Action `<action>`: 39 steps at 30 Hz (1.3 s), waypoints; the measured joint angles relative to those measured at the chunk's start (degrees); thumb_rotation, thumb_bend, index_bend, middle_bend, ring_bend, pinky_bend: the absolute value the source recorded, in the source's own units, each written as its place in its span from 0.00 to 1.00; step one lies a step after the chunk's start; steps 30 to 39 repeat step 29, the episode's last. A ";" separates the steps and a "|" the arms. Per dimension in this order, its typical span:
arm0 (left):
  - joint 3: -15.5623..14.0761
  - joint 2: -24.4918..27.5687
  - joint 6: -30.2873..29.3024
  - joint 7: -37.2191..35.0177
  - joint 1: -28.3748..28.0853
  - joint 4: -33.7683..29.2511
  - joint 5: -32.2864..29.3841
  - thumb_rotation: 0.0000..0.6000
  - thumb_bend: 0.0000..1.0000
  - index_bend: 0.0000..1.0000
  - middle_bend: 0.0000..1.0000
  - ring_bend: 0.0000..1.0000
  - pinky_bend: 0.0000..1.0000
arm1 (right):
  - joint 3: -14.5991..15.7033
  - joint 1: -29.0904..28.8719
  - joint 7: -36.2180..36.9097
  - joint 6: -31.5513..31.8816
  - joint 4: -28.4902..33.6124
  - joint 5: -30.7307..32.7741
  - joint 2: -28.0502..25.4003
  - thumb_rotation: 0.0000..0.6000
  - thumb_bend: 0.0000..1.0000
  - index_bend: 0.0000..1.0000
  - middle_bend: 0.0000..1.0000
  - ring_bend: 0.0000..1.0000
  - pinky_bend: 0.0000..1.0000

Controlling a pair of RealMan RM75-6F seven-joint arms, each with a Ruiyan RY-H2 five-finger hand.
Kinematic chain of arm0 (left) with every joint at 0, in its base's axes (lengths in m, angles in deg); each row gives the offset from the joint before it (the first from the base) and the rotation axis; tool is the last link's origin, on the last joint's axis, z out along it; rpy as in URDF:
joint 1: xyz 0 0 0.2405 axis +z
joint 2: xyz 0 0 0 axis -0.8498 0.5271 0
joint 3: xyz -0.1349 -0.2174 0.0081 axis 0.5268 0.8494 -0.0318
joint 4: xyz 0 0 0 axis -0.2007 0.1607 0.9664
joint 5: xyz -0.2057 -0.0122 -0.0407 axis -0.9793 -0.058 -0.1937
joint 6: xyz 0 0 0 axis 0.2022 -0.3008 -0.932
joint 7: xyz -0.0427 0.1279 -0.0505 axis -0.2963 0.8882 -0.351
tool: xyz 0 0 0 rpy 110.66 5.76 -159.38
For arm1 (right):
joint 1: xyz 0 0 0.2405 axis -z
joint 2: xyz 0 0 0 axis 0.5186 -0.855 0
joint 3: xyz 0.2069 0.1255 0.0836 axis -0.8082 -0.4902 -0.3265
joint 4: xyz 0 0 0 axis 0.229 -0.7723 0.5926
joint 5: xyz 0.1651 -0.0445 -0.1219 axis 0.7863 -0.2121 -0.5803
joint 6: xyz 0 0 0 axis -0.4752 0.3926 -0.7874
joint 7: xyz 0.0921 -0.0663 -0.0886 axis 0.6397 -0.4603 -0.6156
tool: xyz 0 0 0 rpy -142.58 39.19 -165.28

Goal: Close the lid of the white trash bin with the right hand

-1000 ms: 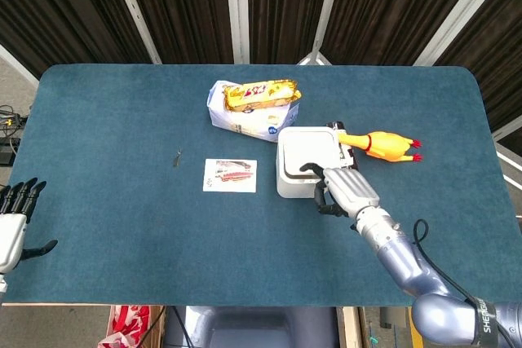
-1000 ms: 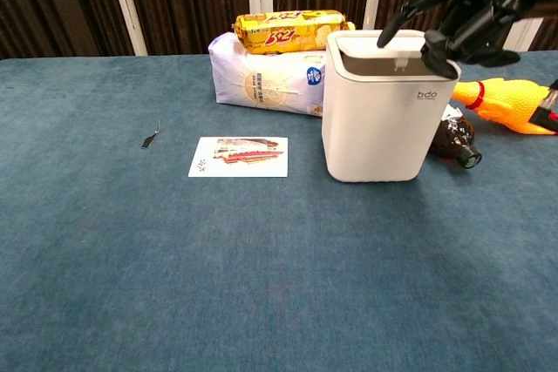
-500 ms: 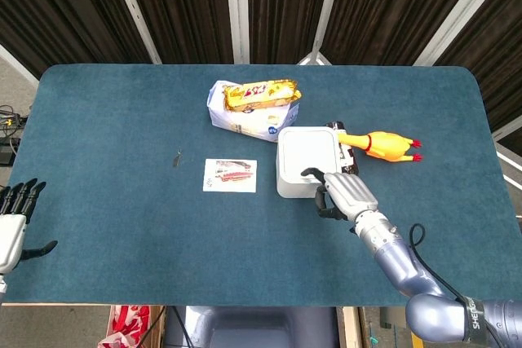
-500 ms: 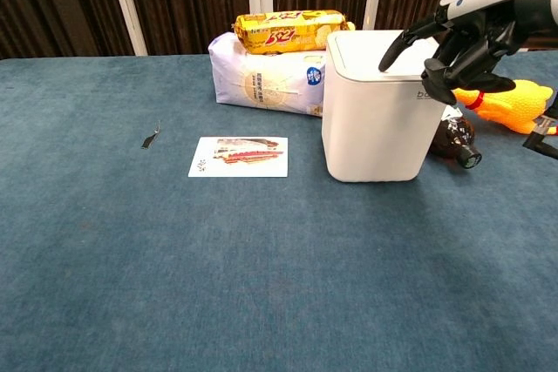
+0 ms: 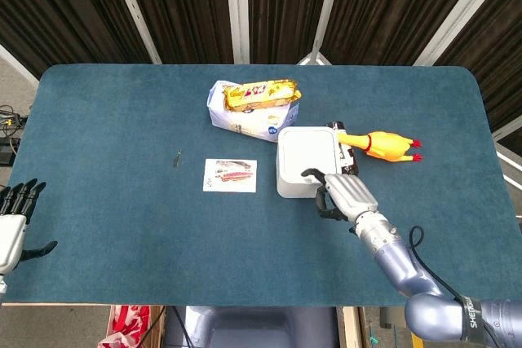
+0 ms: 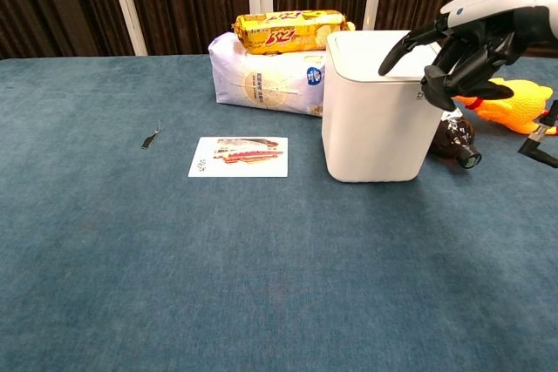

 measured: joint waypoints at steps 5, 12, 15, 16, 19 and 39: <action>0.05 -0.05 -0.32 -0.04 0.10 0.10 0.06 1.00 0.00 0.00 0.00 0.00 0.00 | -1.51 1.03 0.86 3.02 0.01 -3.42 -1.61 1.00 0.73 0.10 0.62 0.72 0.75; 0.02 -0.24 -1.73 0.04 0.47 0.62 1.01 1.00 0.00 0.00 0.00 0.00 0.00 | 0.70 8.01 2.76 10.34 -1.64 -16.46 -2.91 1.00 0.41 0.00 0.07 0.07 0.27; -0.07 -0.52 -2.42 0.31 0.74 0.85 1.49 1.00 0.00 0.00 0.00 0.00 0.00 | 4.22 13.65 4.98 13.75 -3.90 -25.10 -2.93 1.00 0.38 0.00 0.00 0.00 0.15; -0.12 -0.59 -2.67 0.47 0.85 0.85 1.66 1.00 0.00 0.00 0.00 0.00 0.00 | 5.79 16.10 6.13 15.20 -5.27 -28.69 -2.75 1.00 0.38 0.00 0.00 0.00 0.12; -0.21 -0.80 -3.53 0.94 1.11 0.84 2.29 1.00 0.00 0.00 0.00 0.00 0.00 | 9.99 22.68 9.17 19.30 -9.99 -37.38 -1.73 1.00 0.37 0.00 0.00 0.00 0.04; -0.42 -2.02 -5.60 3.25 1.71 2.25 4.02 1.00 0.00 0.00 0.00 0.00 0.00 | 17.69 38.70 13.51 36.82 -29.96 -57.17 4.74 1.00 0.35 0.00 0.00 0.00 0.00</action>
